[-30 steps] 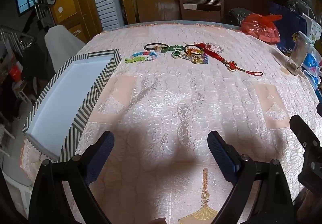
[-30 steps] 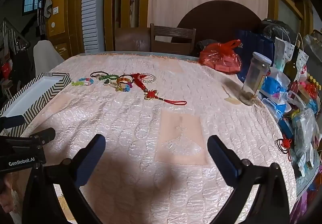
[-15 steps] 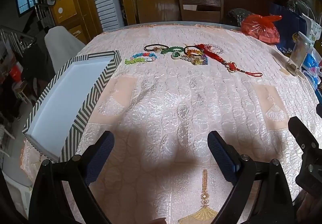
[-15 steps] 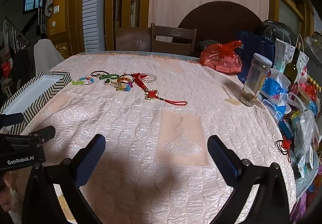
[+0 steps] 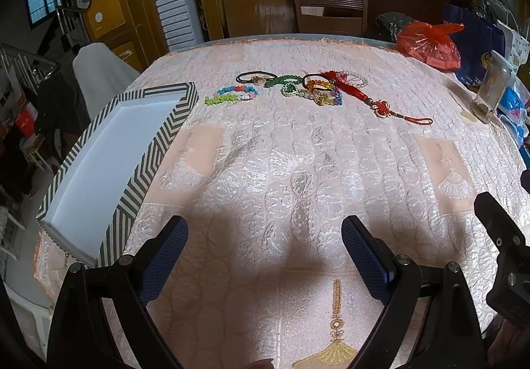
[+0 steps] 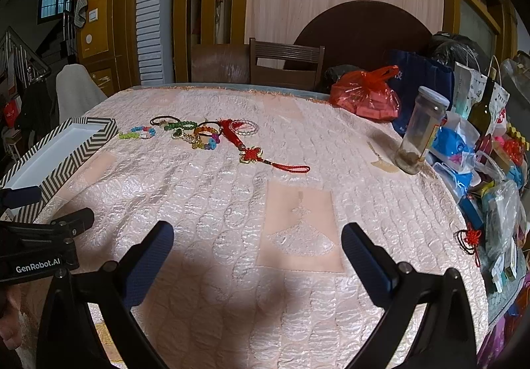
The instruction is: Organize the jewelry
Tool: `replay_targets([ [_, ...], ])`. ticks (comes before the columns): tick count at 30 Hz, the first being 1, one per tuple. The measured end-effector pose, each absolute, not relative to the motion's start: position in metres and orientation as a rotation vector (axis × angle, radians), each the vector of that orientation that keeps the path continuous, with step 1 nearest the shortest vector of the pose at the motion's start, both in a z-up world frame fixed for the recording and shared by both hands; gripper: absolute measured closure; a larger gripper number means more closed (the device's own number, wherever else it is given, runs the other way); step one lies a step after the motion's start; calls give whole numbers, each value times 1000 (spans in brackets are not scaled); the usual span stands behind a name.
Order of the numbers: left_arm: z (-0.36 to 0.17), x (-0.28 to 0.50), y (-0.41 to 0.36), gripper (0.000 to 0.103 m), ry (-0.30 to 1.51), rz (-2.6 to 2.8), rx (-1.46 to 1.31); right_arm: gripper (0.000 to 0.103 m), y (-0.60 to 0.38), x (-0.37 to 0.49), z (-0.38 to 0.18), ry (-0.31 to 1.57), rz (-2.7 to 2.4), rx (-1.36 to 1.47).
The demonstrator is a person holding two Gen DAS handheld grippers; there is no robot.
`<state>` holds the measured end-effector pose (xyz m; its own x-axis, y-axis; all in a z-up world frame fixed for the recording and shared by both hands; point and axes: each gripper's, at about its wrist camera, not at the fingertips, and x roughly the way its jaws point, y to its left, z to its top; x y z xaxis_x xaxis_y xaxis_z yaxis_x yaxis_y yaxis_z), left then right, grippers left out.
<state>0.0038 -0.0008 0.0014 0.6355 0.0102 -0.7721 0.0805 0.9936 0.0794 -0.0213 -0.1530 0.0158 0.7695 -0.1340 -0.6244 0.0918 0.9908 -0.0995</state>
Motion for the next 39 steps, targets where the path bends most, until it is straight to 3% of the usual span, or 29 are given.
replay_targets([
  [19,-3,6,7,31,867,-48,77,0,-153,-18,11,695,-126,-60],
  [22,2,4,11,22,802,-52,79,0,-153,-17,9,700,-128,-57],
  [34,-9,12,11,23,834,-50,130,0,-157,-19,10,709,-167,-55],
  [39,-14,16,17,29,884,-3,108,0,-153,-20,12,704,-149,-67],
])
